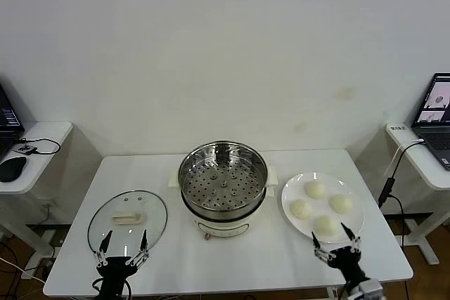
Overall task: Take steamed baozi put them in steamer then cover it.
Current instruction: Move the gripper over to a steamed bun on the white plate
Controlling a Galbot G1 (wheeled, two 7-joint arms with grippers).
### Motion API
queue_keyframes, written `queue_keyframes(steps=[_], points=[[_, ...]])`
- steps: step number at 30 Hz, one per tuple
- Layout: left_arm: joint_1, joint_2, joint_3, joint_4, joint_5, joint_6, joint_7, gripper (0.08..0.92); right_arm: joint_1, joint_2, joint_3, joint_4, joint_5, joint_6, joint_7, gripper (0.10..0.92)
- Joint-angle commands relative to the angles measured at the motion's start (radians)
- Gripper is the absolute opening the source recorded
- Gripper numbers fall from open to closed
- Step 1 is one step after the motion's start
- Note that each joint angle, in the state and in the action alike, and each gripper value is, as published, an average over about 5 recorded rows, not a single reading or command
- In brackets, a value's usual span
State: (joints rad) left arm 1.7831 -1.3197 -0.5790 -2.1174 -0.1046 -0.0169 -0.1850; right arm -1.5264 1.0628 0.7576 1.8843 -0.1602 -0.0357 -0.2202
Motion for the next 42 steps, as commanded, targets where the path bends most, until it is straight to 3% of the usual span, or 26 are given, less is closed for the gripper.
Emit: queue_keyframes(steps=[1,10,17,23,29,42], points=[[-0.035,0.021,-0.017,-0.037,0.071,0.120,0.008,0.823,0.113,-0.192,0.051,-0.039,-0.133,-0.046,-0.068,0.823],[-0.059,0.022,-0.010,-0.041,0.111,0.162,0.009,0.823,0.413,-0.482,-0.157,-0.206,-0.219,-0.072,-0.357,0.823],[-0.049,0.021,-0.016,-0.043,0.155,0.173,0.009,0.823,0.856,-0.595,-0.628,-0.415,-0.219,-0.044,-0.558,0.823],[-0.049,0.021,-0.031,-0.044,0.166,0.189,0.008,0.823,1.276,-0.547,-1.086,-0.587,-0.180,0.003,-0.681,0.823],[-0.052,0.020,-0.045,-0.042,0.167,0.195,0.008,0.823,1.468,-0.450,-1.339,-0.706,-0.107,0.052,-0.794,0.823],[-0.063,0.025,-0.072,-0.030,0.169,0.205,0.007,0.823,1.505,-0.256,-1.447,-0.930,-0.124,0.080,-0.826,0.823]])
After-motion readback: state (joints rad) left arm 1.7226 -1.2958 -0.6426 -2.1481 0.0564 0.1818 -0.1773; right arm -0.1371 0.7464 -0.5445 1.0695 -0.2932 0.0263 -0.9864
